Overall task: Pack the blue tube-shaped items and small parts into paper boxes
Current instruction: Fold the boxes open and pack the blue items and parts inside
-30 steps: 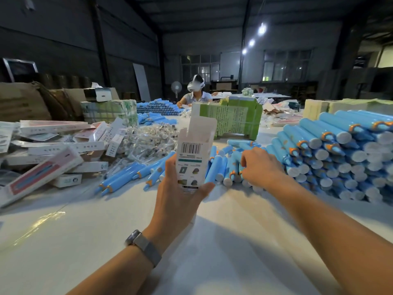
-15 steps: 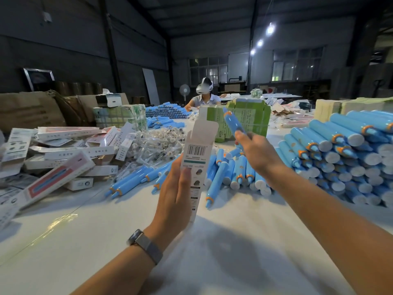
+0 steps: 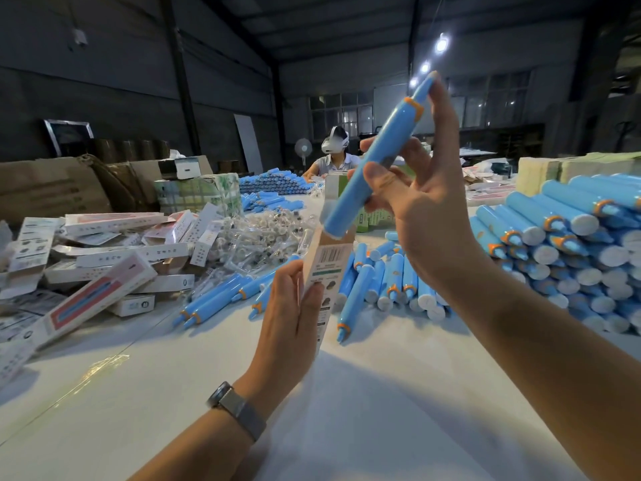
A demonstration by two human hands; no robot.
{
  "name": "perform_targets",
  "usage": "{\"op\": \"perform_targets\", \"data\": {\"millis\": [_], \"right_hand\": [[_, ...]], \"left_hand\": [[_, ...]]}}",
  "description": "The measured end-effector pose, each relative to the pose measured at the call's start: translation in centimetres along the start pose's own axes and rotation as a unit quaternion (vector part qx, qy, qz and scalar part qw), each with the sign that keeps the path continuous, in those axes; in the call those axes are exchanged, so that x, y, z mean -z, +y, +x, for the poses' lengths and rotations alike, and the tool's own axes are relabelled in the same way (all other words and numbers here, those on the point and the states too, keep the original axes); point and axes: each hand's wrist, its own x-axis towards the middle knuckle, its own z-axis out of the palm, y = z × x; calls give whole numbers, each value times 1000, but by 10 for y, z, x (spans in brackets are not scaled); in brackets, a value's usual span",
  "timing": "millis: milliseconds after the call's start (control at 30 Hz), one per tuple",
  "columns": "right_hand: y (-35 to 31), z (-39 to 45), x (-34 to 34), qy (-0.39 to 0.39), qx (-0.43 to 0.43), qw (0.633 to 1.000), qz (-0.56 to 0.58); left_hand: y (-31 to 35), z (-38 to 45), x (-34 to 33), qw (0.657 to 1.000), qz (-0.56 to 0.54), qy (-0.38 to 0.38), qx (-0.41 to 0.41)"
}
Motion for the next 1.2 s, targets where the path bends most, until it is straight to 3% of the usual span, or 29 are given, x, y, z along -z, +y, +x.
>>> {"op": "perform_targets", "data": {"millis": [167, 433, 800, 1067, 1200], "right_hand": [[-2, 2, 2, 8, 61, 995, -81], [-3, 2, 3, -8, 90, 980, -178], [5, -3, 6, -77, 31, 970, -230], [29, -8, 18, -46, -7, 968, -246], [44, -22, 12, -92, -13, 961, -261]], "left_hand": [[1, 1, -1, 1000, 12, 3, -4], [0, 2, 0, 999, 34, 11, -22], [-2, 0, -1, 998, 49, 22, -40], [-4, 2, -2, 994, 68, 48, -69], [-5, 3, -2, 993, 69, 60, -74]]}}
